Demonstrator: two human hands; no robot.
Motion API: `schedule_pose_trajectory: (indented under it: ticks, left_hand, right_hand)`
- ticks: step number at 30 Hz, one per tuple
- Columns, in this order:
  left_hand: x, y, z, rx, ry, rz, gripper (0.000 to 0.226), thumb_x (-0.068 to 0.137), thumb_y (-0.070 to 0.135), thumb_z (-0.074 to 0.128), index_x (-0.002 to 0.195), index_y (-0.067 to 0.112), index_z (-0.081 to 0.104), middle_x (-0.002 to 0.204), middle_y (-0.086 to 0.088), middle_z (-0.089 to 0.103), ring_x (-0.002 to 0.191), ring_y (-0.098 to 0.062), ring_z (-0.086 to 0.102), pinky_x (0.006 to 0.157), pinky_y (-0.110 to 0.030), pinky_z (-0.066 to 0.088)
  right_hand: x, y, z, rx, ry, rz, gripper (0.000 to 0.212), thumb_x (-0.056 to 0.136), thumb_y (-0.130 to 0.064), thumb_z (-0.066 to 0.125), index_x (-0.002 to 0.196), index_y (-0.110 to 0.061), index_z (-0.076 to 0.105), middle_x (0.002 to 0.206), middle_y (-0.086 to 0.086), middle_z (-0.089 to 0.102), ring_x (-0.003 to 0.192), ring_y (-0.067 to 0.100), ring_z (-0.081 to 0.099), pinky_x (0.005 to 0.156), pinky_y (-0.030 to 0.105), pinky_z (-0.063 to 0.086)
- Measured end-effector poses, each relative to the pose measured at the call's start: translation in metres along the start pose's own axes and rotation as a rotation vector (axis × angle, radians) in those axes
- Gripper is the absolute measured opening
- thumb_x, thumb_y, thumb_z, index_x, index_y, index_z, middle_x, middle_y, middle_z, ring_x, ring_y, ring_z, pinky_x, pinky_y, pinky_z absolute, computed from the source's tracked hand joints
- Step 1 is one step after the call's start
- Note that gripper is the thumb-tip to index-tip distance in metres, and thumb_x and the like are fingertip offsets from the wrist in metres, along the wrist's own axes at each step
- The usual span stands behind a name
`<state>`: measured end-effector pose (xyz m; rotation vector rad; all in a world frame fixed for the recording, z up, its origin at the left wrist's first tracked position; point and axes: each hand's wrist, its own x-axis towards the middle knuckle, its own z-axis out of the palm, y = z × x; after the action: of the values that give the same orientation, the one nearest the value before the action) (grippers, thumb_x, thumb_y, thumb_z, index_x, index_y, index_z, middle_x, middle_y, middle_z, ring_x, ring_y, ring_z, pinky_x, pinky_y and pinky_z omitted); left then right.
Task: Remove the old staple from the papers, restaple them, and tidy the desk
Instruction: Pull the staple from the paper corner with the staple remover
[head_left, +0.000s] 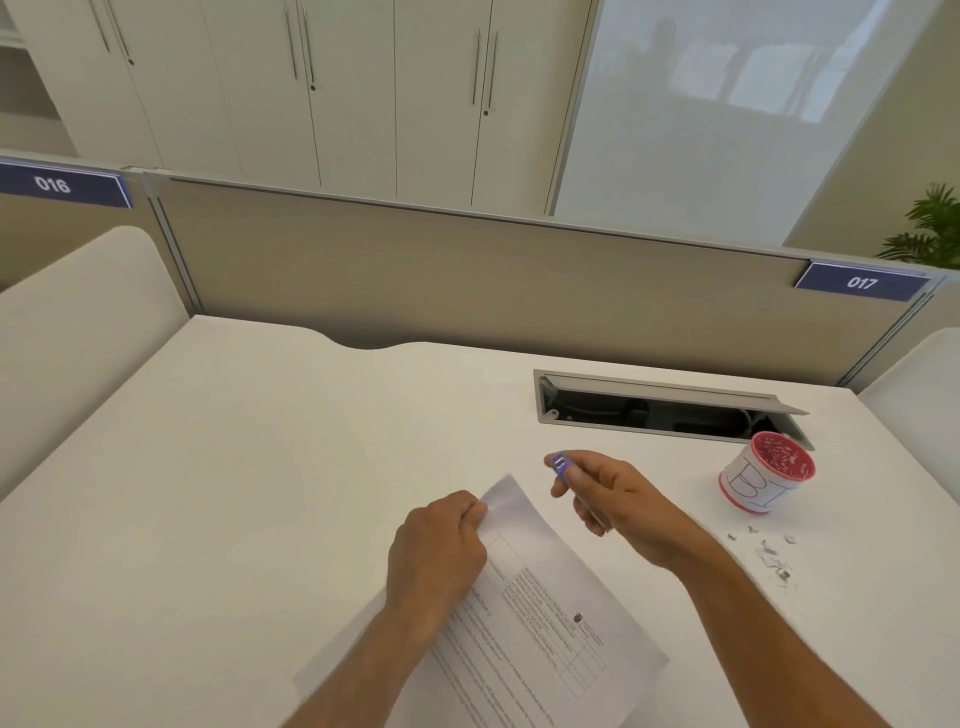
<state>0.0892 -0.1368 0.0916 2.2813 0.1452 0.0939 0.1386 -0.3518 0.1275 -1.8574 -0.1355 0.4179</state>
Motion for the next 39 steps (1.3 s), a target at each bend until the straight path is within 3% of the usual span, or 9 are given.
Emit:
schedule_pose_trajectory:
  ticks: [2, 4, 7, 11, 21, 24, 29, 34, 39]
  left_hand:
    - [-0.007, 0.001, -0.004, -0.014, 0.008, 0.016, 0.027, 0.097, 0.031, 0.047, 0.073, 0.021, 0.057, 0.061, 0.005, 0.056, 0.065, -0.022, 0.057, 0.059, -0.032, 0.045]
    - [-0.013, 0.004, -0.007, -0.02, 0.01, 0.038, 0.027, 0.097, 0.03, 0.048, 0.073, 0.023, 0.056, 0.062, 0.005, 0.057, 0.065, -0.022, 0.057, 0.059, -0.032, 0.045]
    - [-0.02, 0.005, -0.01, -0.025, 0.021, 0.071, 0.026, 0.096, 0.03, 0.049, 0.071, 0.024, 0.054, 0.062, 0.005, 0.058, 0.065, -0.022, 0.056, 0.06, -0.033, 0.045]
    - [-0.027, 0.006, -0.016, -0.019, 0.027, 0.096, 0.026, 0.097, 0.031, 0.048, 0.075, 0.021, 0.059, 0.065, 0.003, 0.062, 0.066, -0.022, 0.058, 0.061, -0.035, 0.048]
    - [-0.041, 0.013, -0.025, 0.013, 0.024, 0.139, 0.025, 0.098, 0.033, 0.045, 0.082, 0.024, 0.061, 0.072, 0.005, 0.065, 0.067, -0.017, 0.059, 0.062, -0.032, 0.049]
    - [-0.043, 0.015, -0.027, 0.017, 0.018, 0.156, 0.022, 0.099, 0.035, 0.045, 0.086, 0.027, 0.061, 0.075, 0.007, 0.064, 0.068, -0.015, 0.06, 0.061, -0.028, 0.049]
    - [-0.046, 0.017, -0.03, 0.019, -0.002, 0.175, 0.02, 0.099, 0.036, 0.044, 0.091, 0.027, 0.061, 0.077, 0.01, 0.062, 0.067, -0.015, 0.059, 0.057, -0.018, 0.039]
    - [-0.049, 0.015, -0.03, 0.028, -0.014, 0.186, 0.019, 0.099, 0.039, 0.042, 0.088, 0.031, 0.055, 0.077, 0.01, 0.062, 0.067, -0.013, 0.058, 0.055, -0.017, 0.039]
    - [-0.05, 0.013, -0.027, 0.034, -0.001, 0.223, 0.024, 0.099, 0.046, 0.038, 0.094, 0.03, 0.055, 0.08, 0.01, 0.065, 0.067, -0.012, 0.061, 0.062, -0.025, 0.053]
  right_hand:
    - [-0.005, -0.006, 0.008, -0.216, -0.024, 0.014, 0.036, 0.086, -0.051, 0.056, 0.116, -0.031, 0.062, 0.096, -0.005, 0.069, 0.066, 0.005, 0.054, 0.059, 0.019, 0.045]
    - [-0.009, -0.01, 0.015, -0.378, -0.031, 0.018, 0.036, 0.088, -0.049, 0.058, 0.119, -0.032, 0.06, 0.105, -0.01, 0.067, 0.082, 0.006, 0.062, 0.066, 0.017, 0.05]
    - [-0.015, -0.016, 0.022, -0.52, -0.032, -0.035, 0.039, 0.087, -0.047, 0.062, 0.121, -0.027, 0.063, 0.111, -0.011, 0.064, 0.097, 0.015, 0.063, 0.081, 0.025, 0.054]
    - [-0.025, -0.03, 0.024, -0.551, -0.052, -0.083, 0.041, 0.084, -0.049, 0.065, 0.118, -0.026, 0.066, 0.11, -0.009, 0.066, 0.098, 0.019, 0.064, 0.086, 0.034, 0.055]
    - [-0.033, -0.05, 0.038, -0.631, -0.081, -0.109, 0.051, 0.086, -0.043, 0.066, 0.129, -0.017, 0.059, 0.127, 0.002, 0.063, 0.108, 0.017, 0.061, 0.09, 0.026, 0.051]
    - [-0.034, -0.053, 0.043, -0.649, -0.082, -0.117, 0.047, 0.085, -0.043, 0.067, 0.122, -0.014, 0.065, 0.117, 0.007, 0.067, 0.102, 0.023, 0.063, 0.088, 0.034, 0.054]
    - [-0.035, -0.054, 0.048, -0.589, -0.083, -0.151, 0.031, 0.085, -0.041, 0.068, 0.109, -0.021, 0.072, 0.099, -0.006, 0.07, 0.078, 0.011, 0.063, 0.071, 0.019, 0.052]
    - [-0.038, -0.052, 0.051, -0.537, -0.065, -0.153, 0.022, 0.085, -0.037, 0.069, 0.098, -0.021, 0.076, 0.087, -0.011, 0.07, 0.073, 0.014, 0.063, 0.068, 0.023, 0.054]
    - [-0.041, -0.052, 0.053, -0.535, -0.05, -0.184, 0.01, 0.085, -0.039, 0.069, 0.087, -0.029, 0.071, 0.088, -0.009, 0.07, 0.068, 0.011, 0.063, 0.063, 0.017, 0.051]
